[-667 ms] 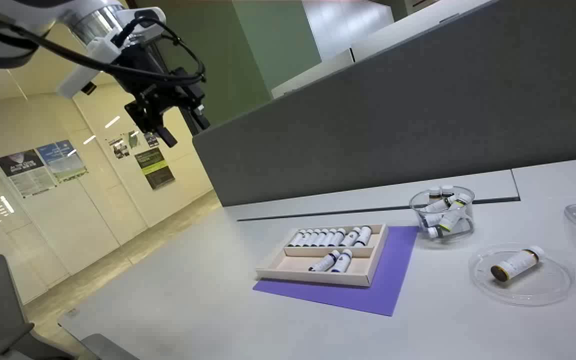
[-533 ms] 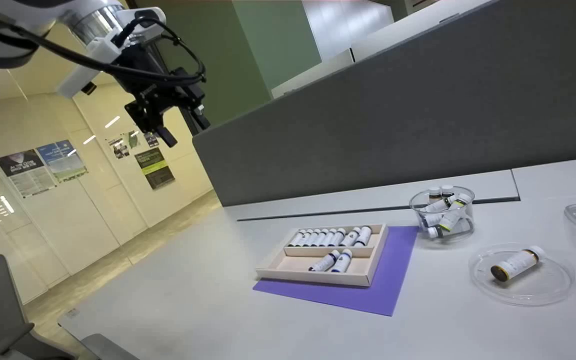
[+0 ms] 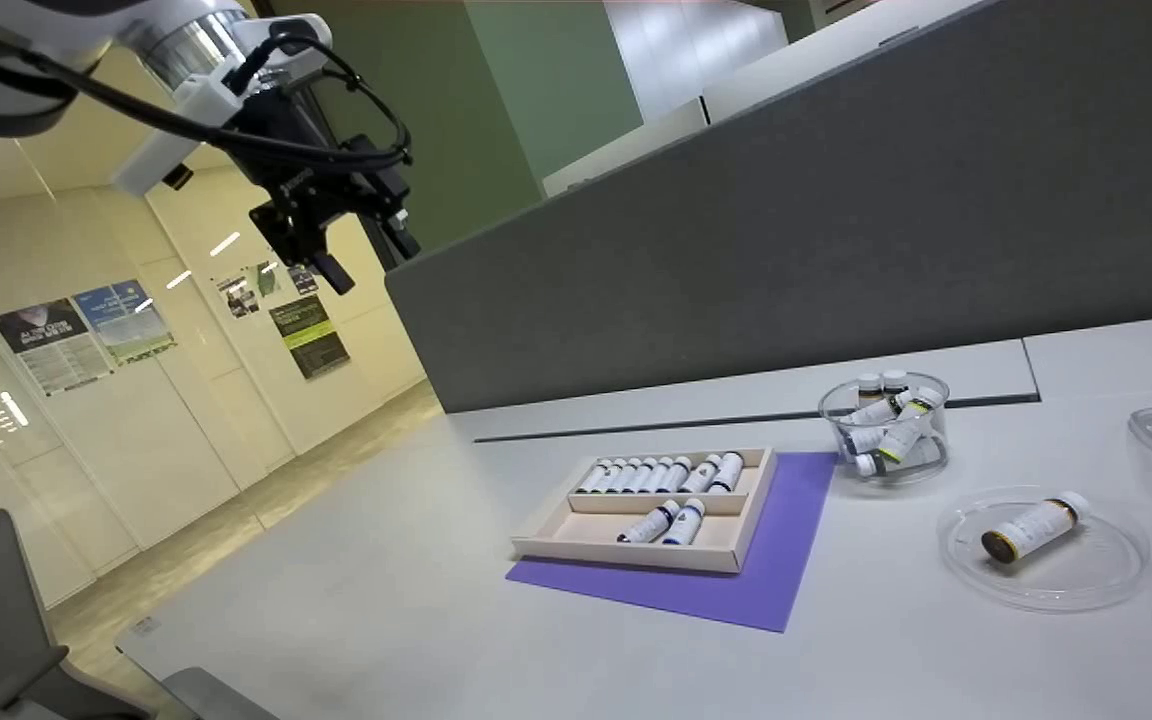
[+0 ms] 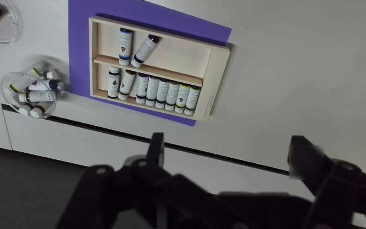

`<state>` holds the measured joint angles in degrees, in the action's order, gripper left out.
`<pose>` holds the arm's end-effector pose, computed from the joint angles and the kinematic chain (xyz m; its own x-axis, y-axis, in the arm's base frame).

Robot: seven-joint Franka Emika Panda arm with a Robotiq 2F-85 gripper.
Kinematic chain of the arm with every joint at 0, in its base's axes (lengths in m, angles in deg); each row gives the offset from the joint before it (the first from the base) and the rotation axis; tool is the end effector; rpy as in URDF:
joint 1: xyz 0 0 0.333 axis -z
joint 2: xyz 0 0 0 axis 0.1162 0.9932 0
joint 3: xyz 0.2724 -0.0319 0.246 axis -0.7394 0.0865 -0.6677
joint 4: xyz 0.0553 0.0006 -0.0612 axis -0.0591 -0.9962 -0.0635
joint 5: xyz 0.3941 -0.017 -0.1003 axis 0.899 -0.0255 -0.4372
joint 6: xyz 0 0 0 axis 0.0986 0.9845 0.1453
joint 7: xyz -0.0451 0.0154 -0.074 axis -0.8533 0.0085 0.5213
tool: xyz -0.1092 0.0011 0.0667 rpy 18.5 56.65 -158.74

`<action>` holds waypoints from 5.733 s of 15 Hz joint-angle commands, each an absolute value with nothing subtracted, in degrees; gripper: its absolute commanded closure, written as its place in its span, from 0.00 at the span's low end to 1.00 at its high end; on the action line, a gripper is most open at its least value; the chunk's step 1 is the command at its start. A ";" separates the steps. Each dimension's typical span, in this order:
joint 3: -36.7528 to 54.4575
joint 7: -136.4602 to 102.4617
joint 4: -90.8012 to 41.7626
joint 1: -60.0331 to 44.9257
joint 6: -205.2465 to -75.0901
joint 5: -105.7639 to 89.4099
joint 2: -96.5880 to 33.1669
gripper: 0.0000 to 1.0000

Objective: Pick up the bottle from the table and put it in the lower compartment of the tray

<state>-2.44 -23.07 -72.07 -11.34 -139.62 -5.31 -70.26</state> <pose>0.4385 0.0966 0.4918 0.9339 0.2299 0.2737 0.2230 -0.9732 0.0563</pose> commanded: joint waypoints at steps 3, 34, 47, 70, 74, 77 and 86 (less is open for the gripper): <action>-0.89 -24.07 -70.33 -11.34 -141.09 -5.71 -66.45 0.00; 16.83 -24.40 -43.90 4.96 -139.45 -8.20 -23.14 0.00; 16.39 -23.69 -36.73 8.64 -139.34 -3.12 -16.05 0.00; 13.56 -21.07 -4.97 15.92 -125.31 4.48 8.75 0.49; 13.52 -21.39 -2.46 17.18 -118.22 5.05 9.22 0.22; 13.48 -21.85 -1.26 18.09 -116.59 5.26 9.91 0.01; 12.28 -24.78 -0.65 18.34 -117.70 4.97 12.40 0.27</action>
